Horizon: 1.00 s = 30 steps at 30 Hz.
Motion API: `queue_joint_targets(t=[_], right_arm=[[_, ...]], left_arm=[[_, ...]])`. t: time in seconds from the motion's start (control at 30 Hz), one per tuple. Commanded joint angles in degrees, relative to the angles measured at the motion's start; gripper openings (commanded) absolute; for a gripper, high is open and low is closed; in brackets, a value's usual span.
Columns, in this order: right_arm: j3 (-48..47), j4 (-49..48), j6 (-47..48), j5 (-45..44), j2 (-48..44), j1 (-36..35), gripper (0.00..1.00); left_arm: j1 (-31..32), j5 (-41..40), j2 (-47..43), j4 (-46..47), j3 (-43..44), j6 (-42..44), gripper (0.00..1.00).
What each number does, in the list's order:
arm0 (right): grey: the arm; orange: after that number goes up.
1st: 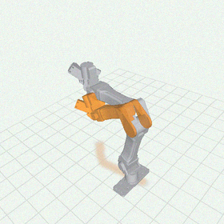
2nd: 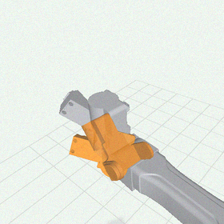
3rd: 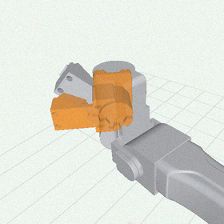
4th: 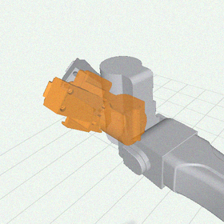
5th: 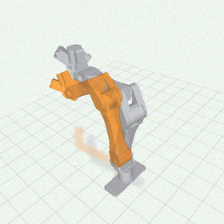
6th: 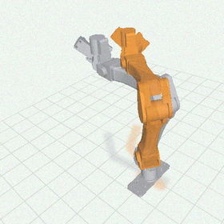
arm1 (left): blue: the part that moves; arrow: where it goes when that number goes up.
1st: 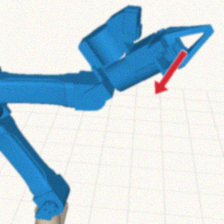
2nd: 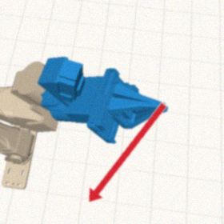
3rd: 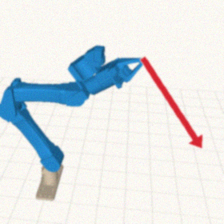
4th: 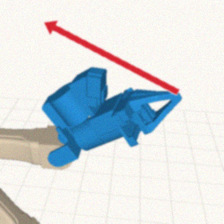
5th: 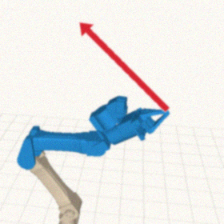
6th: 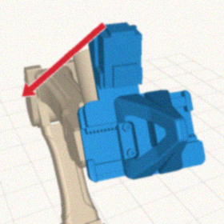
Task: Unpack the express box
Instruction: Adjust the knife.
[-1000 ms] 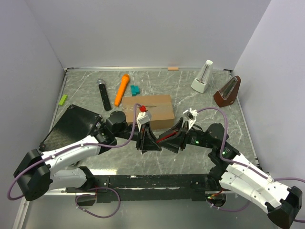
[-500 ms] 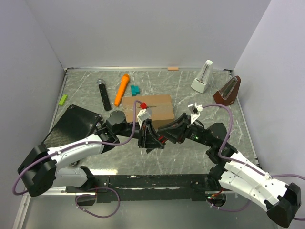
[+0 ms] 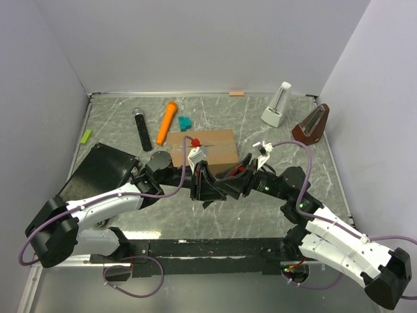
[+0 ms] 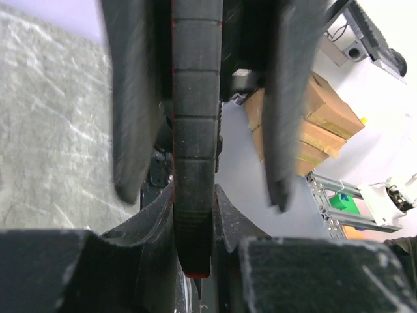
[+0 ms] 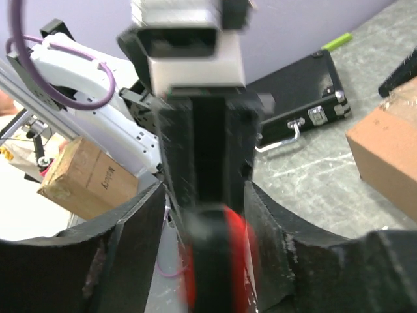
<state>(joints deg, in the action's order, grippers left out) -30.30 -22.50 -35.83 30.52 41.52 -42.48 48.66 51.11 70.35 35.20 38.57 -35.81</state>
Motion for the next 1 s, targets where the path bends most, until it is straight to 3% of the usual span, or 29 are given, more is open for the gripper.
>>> queue_joint_targets(t=[0.0,0.17,0.43,0.53,0.57,0.6,0.7,0.83,0.9,0.93,0.97], right_arm=[[2.5,0.4,-0.6,-1.6,-2.1,-0.2,0.59],[2.4,-0.4,-0.8,0.0,-0.4,-0.3,0.49],[0.8,-4.4,-2.0,-1.5,1.6,-0.2,0.55],[0.2,-5.3,-2.0,-1.5,3.0,-0.2,0.52],[0.3,-5.8,-2.3,-1.7,3.3,-0.2,0.49],[0.7,-6.6,-2.6,-2.0,3.5,-0.2,0.41],[1.0,-6.9,-3.1,-2.5,3.9,-0.2,0.01],[0.2,-2.0,-2.6,-5.9,3.2,0.1,0.0],[-0.4,1.7,-1.7,-10.0,1.8,0.3,0.0],[-0.9,5.2,-1.1,-13.8,0.9,0.6,0.0],[-1.2,7.9,-0.1,-17.5,0.2,0.6,0.0]], left_arm=[[-0.2,0.1,-1.4,10.1,0.0,-2.1,0.01],[-0.4,1.7,-0.3,12.5,0.2,-4.1,0.01],[-0.3,3.0,0.3,10.9,-0.3,-3.6,0.01],[-0.3,3.2,0.1,10.6,-0.6,-3.4,0.01],[-0.3,3.3,0.0,10.3,-0.6,-3.3,0.01],[-0.2,3.5,0.1,10.2,-0.6,-3.3,0.01],[-0.2,3.5,0.1,9.1,-0.6,-2.6,0.01],[-0.3,2.2,-0.2,2.9,0.5,0.4,0.01],[-0.4,0.1,0.1,-4.1,2.5,3.0,0.2],[-0.4,-0.8,0.1,-8.3,3.7,4.8,0.45],[-0.4,-3.2,-0.2,-12.1,4.8,6.4,0.61]])
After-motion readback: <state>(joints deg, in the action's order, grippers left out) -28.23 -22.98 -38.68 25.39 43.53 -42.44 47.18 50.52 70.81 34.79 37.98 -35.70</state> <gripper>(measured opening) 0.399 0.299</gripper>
